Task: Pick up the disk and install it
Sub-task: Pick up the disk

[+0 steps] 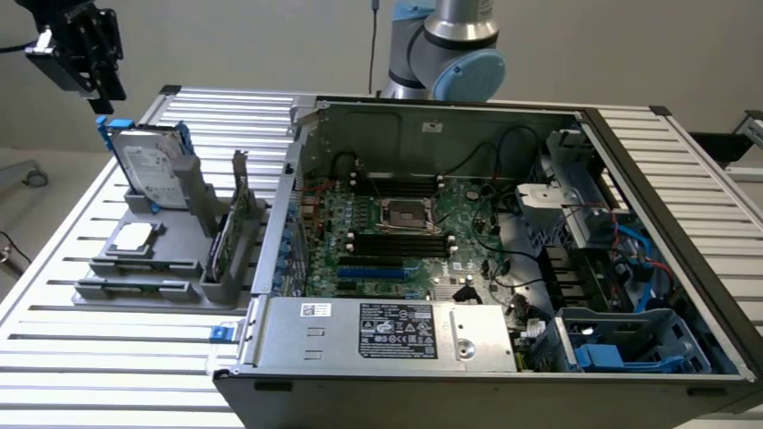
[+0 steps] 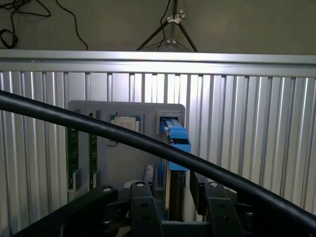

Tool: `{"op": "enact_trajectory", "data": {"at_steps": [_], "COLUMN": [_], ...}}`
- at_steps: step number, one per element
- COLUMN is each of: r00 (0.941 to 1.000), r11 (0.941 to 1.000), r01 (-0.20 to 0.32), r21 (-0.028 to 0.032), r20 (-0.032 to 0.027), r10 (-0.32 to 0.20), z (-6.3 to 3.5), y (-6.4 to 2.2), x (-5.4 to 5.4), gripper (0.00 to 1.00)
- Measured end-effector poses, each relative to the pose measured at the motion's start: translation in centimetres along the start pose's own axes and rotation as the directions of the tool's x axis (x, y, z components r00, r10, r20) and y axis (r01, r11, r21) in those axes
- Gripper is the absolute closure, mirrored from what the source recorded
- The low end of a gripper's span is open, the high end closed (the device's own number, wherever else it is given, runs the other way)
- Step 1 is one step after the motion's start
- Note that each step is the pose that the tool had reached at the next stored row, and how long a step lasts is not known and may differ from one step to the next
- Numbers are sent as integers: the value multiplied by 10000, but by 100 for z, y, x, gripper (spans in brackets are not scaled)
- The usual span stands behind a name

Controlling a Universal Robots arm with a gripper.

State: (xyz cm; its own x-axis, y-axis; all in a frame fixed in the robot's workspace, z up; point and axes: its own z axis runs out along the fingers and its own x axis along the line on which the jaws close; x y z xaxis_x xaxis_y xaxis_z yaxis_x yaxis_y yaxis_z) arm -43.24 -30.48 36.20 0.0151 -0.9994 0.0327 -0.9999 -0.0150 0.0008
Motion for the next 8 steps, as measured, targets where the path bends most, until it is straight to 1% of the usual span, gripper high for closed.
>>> {"op": "enact_trajectory", "data": {"at_steps": [8], "r00": [10000], "r11": [10000], "r01": [1], "r21": [0], "r20": [0], "r10": [-1], "z": [0], "y": [0], "x": [0], "gripper": [58]}}
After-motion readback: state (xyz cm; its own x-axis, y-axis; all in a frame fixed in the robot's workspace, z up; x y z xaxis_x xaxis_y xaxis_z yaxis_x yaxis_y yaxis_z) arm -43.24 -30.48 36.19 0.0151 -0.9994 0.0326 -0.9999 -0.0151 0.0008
